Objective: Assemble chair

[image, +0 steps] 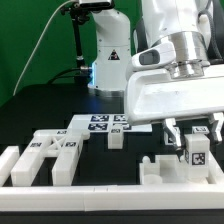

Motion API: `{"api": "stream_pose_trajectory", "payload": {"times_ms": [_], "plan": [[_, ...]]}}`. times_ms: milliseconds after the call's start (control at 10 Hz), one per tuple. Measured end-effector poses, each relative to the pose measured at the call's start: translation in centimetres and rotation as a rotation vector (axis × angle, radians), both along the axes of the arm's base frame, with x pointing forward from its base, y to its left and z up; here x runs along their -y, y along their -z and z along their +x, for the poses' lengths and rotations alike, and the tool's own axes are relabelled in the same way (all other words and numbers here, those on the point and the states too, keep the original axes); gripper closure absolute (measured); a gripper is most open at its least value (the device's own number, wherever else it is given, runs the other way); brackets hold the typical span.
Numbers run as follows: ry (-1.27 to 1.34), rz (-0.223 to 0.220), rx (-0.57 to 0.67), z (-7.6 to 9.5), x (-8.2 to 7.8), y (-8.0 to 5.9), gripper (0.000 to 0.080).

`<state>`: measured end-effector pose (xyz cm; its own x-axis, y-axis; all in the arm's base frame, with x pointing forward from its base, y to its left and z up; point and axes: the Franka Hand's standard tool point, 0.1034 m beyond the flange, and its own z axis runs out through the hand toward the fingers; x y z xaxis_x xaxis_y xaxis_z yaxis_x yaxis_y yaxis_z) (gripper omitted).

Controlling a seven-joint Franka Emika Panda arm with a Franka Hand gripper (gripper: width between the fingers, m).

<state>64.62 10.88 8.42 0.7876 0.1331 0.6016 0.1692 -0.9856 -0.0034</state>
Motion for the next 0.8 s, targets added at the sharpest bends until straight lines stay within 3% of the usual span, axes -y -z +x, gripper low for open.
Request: {"api": "stream_pose_trajectory", "payload": {"times_ms": [100,200,800], "plan": [[0.0,0.0,0.0,0.0,0.0,0.01,0.0265],[0.0,0.0,0.0,-0.01,0.0,0.03,0.0169],[-0.002,-0.002,-0.003,-0.03,0.0,0.07,0.0151]]}}
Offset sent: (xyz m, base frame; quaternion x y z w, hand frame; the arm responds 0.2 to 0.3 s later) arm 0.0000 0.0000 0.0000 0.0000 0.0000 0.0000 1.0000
